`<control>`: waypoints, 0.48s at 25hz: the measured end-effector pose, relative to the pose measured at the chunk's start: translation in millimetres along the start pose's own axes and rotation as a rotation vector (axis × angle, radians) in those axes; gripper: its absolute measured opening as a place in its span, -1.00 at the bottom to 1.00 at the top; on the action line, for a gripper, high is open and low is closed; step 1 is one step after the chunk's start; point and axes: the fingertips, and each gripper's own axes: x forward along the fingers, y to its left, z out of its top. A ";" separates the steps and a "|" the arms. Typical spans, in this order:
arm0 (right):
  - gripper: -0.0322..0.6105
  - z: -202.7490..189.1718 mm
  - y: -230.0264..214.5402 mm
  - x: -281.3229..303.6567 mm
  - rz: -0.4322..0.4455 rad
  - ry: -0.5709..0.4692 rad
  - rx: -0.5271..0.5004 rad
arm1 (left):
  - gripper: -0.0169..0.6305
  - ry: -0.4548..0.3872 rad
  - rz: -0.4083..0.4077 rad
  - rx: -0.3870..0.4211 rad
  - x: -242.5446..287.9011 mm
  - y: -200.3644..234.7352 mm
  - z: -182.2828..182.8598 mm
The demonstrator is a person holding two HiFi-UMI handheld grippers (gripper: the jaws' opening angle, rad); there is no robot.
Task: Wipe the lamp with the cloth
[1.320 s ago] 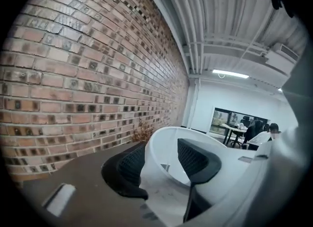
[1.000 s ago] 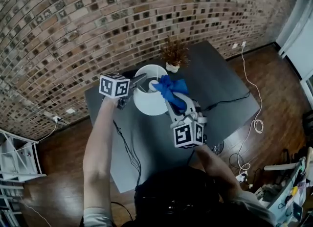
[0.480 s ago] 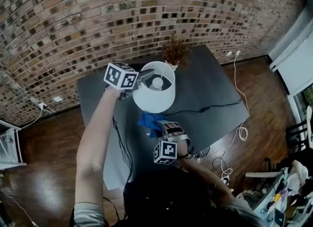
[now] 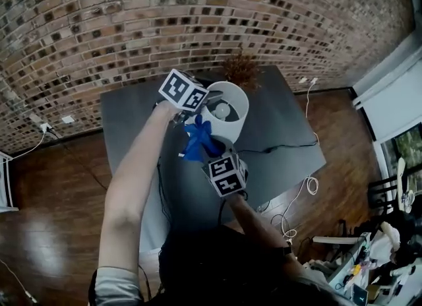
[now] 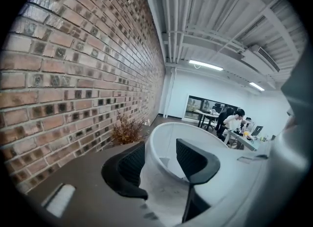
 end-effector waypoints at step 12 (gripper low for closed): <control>-0.62 49.3 -7.9 -52.7 -0.077 -0.163 -0.062 | -0.29 -0.034 -0.029 -0.050 -3.6 0.5 -3.7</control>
